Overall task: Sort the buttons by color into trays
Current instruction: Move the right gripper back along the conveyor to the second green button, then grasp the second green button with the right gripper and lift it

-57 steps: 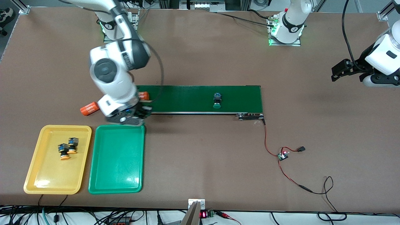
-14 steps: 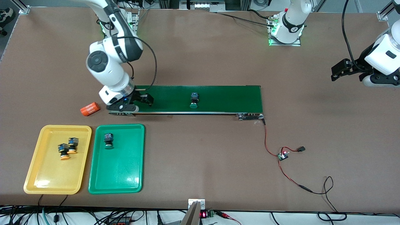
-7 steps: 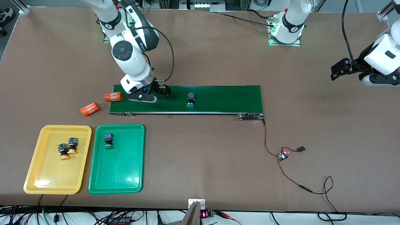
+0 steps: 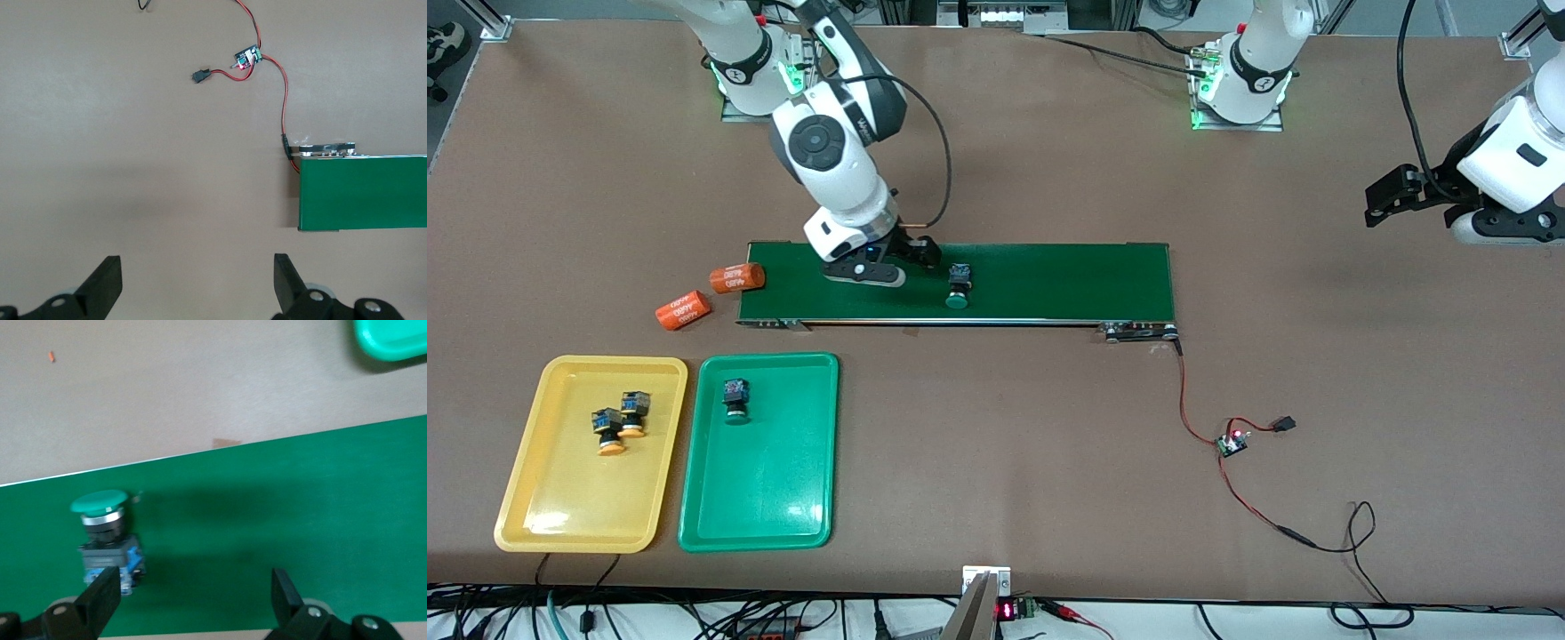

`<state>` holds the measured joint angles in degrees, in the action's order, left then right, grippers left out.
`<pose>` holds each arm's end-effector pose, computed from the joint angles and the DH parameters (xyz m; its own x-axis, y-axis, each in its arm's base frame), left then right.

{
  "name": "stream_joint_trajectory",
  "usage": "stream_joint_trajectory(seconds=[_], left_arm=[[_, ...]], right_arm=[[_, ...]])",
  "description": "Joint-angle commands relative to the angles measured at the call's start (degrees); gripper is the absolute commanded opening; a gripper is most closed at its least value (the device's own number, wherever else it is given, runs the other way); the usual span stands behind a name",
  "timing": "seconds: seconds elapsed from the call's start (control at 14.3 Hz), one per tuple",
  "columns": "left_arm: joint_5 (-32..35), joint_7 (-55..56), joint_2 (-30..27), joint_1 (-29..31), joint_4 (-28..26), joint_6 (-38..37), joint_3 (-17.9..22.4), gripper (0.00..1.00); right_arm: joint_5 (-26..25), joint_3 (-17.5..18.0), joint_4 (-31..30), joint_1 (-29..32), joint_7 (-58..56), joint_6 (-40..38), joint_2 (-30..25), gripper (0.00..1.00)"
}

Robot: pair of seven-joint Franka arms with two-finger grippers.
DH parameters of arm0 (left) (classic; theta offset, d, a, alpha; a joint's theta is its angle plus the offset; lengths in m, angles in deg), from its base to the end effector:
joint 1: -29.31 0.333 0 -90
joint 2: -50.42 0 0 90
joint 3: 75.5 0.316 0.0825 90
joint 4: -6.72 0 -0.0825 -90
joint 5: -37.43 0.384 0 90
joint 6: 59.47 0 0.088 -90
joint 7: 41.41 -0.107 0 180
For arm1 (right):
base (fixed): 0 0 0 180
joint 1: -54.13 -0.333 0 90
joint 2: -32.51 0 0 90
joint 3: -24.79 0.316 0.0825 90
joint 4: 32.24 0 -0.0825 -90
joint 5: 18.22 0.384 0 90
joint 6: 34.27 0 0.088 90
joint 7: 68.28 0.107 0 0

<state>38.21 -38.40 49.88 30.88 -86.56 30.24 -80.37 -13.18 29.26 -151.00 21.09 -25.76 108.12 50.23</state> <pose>0.5484 -0.0304 0.6023 0.9986 -0.0049 -0.0521 -0.0058 -0.9998 -0.0172 0.4750 0.3626 0.2904 0.9870 -0.1597 0.0169 -0.1562 -0.9792 -0.1297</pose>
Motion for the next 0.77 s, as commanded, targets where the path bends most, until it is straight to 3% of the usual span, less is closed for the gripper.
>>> stream_joint_trajectory(seconds=[0.0,0.35,0.7], left_arm=[[0.5,-0.9,-1.0,0.4,-0.1,-0.9,0.2,1.0],[0.6,-1.0,0.6,0.4,-0.2,-0.6,-0.1,1.0],[0.5,-0.2,0.9,-0.3,-0.1,0.7,-0.3,1.0]], right_arm=[[-0.9,-2.5,2.9,-3.2,1.4,-0.2,2.7,1.0],[-0.9,-3.6,2.9,-4.0,1.5,-0.5,3.8,1.0],[-4.5,-4.3,8.5,-4.7,4.6,-9.6,5.1,1.0]])
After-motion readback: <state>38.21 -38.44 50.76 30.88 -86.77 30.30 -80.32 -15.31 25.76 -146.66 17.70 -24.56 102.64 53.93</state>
